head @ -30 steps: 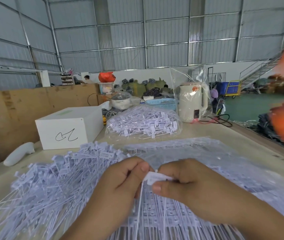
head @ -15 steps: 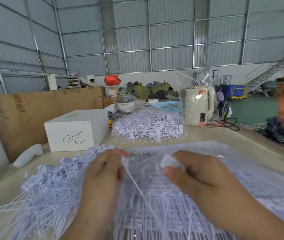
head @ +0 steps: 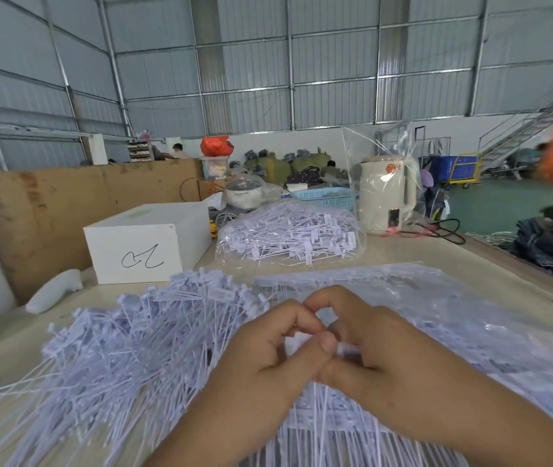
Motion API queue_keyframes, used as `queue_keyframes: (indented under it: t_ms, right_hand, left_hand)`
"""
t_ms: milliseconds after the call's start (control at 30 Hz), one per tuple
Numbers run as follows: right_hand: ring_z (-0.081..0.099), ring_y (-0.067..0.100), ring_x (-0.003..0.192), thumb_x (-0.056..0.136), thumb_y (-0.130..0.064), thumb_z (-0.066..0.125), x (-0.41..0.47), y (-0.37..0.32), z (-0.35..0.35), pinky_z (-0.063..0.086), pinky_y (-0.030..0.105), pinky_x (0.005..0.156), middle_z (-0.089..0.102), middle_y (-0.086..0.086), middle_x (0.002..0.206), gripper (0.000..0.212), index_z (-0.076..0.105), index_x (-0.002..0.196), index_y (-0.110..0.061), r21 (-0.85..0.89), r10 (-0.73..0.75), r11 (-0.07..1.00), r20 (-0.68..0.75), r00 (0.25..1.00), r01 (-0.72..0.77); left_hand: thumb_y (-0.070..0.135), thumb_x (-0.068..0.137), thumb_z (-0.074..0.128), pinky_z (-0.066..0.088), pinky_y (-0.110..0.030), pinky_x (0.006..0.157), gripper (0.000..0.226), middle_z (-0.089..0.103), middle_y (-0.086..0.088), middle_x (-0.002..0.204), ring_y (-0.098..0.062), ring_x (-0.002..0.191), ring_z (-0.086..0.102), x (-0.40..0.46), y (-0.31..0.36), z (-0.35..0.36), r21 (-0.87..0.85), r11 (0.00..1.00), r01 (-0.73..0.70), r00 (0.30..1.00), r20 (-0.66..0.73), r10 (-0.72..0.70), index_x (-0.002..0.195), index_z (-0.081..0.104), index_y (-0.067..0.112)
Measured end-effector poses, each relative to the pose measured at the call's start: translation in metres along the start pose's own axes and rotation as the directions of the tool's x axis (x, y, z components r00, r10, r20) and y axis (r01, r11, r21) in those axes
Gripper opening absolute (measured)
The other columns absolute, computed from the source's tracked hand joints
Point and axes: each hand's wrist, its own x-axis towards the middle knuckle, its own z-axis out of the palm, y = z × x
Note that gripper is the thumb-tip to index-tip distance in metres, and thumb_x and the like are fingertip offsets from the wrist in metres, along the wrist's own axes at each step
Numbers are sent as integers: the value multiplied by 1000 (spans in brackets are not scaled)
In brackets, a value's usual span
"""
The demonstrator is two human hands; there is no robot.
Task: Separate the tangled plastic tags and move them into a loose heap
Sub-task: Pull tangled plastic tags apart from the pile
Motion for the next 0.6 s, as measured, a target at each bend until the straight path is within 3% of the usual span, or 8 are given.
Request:
queue_keyframes:
  t_ms: [100,200,233,300,400,500,600]
  right_hand:
    - [53,3,59,76,-63,63,-2,1,-9,41,21,61,58,-12,69,51,38,121,-56,59,60,996,42,997,-62]
    - [64,17,83,69,-69,66,-4,-2,-24,53,43,83,64,-7,84,54,59,112,-36,64,120,990,125,985,-129]
    - [63,21,83,68,-70,66,-4,-3,-28,53,47,82,64,-1,85,55,63,103,-28,38,136,989,142,980,-143]
    - [56,21,67,67,-73,63,-6,-2,-33,45,41,67,57,2,72,53,62,84,-23,-19,171,985,143,975,-170]
    - [42,5,51,79,-71,58,-8,2,-35,34,33,58,45,-8,56,44,56,69,-28,-59,231,973,140,963,-225]
    - [39,5,50,89,-60,57,-8,5,-33,33,32,57,44,-9,56,39,51,72,-25,-63,225,974,117,967,-218]
    - [41,5,49,91,-54,56,-6,2,-28,35,30,55,48,-9,57,27,54,78,-31,-101,180,980,65,982,-173]
  left_hand:
    - [52,77,58,36,-25,53,21,52,8,57,-9,50,41,1,-1,2,48,999,-3,996,-85,7,74,66,32]
    - [40,81,63,36,-22,49,9,49,10,55,-7,47,40,2,2,1,-16,1000,3,985,-170,-5,83,70,36]
    - [38,82,61,35,-20,47,10,48,9,54,-7,46,40,0,2,0,-12,1000,-1,981,-195,-1,87,70,38]
    - [42,83,60,35,-21,46,13,45,7,54,-7,47,40,-3,2,2,40,998,-40,972,-232,48,93,69,40]
    - [51,84,52,35,-21,46,22,44,9,53,-6,48,41,-5,3,5,136,985,-105,950,-278,140,97,68,44]
    - [53,85,48,39,-19,48,24,46,10,52,-4,48,44,-3,2,2,183,978,-98,955,-261,144,98,67,48]
    - [52,82,49,39,-21,51,25,49,8,52,-6,50,46,-2,1,-2,117,991,-67,970,-226,93,93,69,45]
